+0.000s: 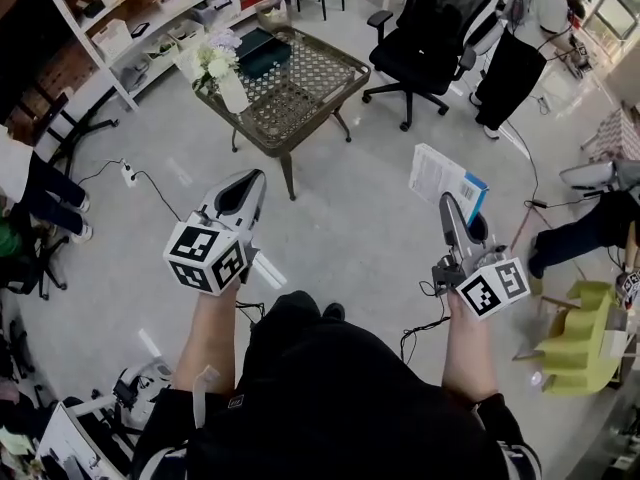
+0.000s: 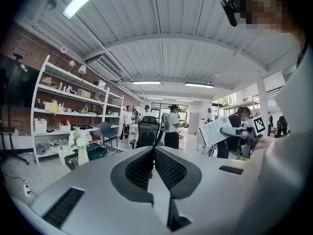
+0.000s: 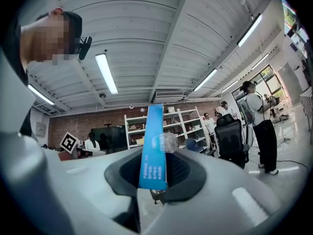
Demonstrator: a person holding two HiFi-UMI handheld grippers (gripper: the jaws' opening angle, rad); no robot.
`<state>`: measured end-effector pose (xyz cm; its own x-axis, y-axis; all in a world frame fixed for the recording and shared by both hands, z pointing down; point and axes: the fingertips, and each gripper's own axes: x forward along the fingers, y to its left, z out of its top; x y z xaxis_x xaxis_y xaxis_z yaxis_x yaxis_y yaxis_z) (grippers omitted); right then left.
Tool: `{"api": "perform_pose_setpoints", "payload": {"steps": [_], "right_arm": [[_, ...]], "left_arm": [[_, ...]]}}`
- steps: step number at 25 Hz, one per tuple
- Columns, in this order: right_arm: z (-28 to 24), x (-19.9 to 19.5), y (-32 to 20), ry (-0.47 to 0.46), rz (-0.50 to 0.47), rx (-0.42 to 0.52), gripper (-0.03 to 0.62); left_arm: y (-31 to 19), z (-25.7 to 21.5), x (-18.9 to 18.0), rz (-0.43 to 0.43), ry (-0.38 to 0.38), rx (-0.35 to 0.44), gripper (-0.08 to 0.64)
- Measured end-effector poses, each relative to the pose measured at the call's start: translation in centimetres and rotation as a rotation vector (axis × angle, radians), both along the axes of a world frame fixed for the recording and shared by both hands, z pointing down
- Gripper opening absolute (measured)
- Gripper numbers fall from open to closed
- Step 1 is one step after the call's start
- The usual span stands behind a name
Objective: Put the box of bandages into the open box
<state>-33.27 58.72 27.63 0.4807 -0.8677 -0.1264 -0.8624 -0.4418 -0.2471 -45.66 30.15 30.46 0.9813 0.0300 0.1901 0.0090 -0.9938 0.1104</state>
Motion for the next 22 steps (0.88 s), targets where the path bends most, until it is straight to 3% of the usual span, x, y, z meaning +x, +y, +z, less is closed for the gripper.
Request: {"api": "perform_pose_setpoints", "payload": {"steps": [11,22], "right_arm": [[3.9,3.0,-0.8,-0.099,0.018,-0.041,0.086],[6.3,13.4,-7.0,-0.143,0.011,-0.113,0.086]], "left_arm": [[-0.6,2.8,4.3,0.024,-0.03,-0.045,0.014],[-5.8,4.8,16.4,0.052,-0.031,-0.09,0.014]]}}
